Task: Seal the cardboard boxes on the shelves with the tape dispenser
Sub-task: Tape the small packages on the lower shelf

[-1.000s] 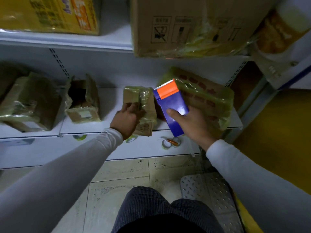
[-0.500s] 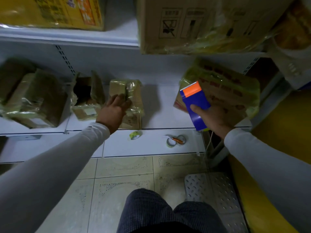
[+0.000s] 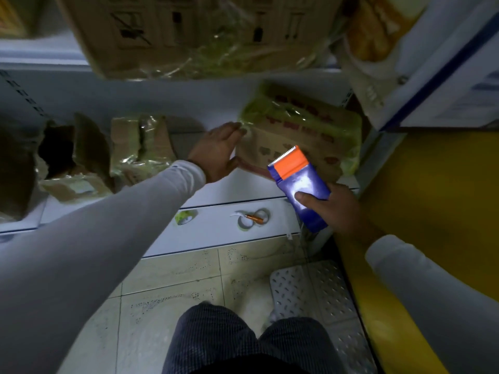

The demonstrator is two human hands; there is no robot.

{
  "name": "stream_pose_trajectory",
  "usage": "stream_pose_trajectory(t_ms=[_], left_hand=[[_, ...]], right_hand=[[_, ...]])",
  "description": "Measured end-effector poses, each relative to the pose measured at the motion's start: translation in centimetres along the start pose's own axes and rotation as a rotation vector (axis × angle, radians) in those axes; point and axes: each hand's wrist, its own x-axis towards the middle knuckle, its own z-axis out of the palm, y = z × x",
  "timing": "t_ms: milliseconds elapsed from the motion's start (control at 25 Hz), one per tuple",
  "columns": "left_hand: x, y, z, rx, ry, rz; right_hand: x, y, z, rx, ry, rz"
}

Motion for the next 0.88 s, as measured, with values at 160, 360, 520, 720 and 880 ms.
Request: stream_pose_trajectory(t_ms=[160,360,520,720,880], left_hand=[[4.5,1.7,1.0,-0.04,0.028,0.048],[7.3,2.1,2.0,0.065,-0.002,-0.04],[4.3,3.8,1.6,0.196,0.102,-0.172],[1.9,7.1,0.8,0.188,0.041,-0.055],[1.9,3.1,-0.9,0.193,-0.229,0.113]], right_hand=[[-1.0,2.0,-2.8,0.001,-0.039,0.087],[-1.8,3.0,-5.5,0.039,-0.057,0.146],[-2.2,2.7,-6.2,0.074,-0.04,0.127],[-2.0,2.0,-6.0,0.066,-0.044,0.124],[-2.2,2.1,-6.1,0.078,-0.04,0.13]])
